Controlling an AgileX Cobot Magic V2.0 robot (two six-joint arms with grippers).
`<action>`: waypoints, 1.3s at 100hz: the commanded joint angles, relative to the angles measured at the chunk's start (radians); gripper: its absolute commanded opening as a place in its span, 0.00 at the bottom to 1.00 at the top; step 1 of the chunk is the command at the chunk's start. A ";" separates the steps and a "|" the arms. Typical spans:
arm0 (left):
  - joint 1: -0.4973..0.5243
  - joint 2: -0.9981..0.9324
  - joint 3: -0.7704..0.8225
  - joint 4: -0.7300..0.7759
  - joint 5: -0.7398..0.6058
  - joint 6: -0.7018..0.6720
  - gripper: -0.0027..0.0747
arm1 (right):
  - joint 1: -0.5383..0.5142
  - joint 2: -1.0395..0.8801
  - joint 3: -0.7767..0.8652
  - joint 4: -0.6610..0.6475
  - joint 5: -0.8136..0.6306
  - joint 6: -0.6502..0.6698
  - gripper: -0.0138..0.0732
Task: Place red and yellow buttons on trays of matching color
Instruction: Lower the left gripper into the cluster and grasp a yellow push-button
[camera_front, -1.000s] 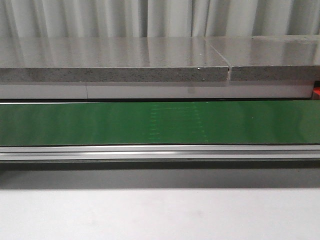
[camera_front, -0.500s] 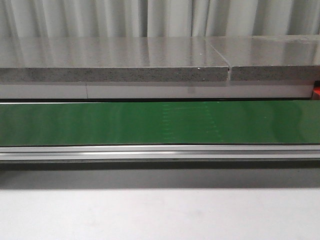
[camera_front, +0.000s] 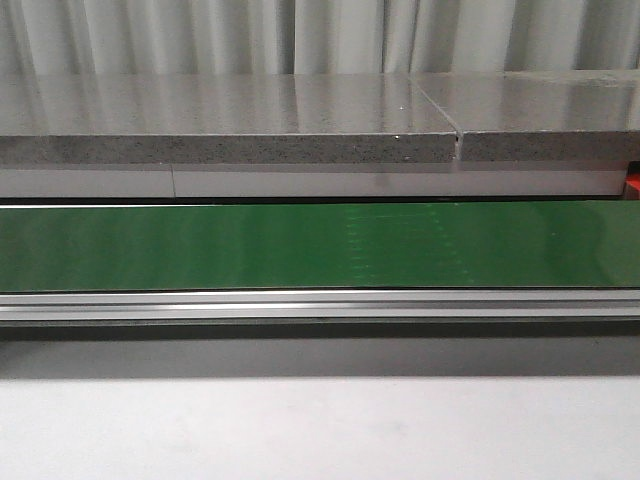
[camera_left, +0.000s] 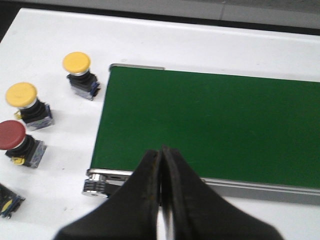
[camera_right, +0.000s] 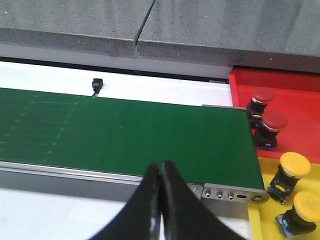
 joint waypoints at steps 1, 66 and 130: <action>0.051 0.068 -0.059 -0.019 -0.072 -0.012 0.25 | 0.002 0.010 -0.024 0.006 -0.071 -0.009 0.08; 0.345 0.582 -0.509 -0.047 0.308 -0.013 0.70 | 0.002 0.010 -0.024 0.006 -0.072 -0.009 0.08; 0.378 1.030 -0.887 0.030 0.422 0.005 0.70 | 0.002 0.010 -0.024 0.006 -0.072 -0.009 0.08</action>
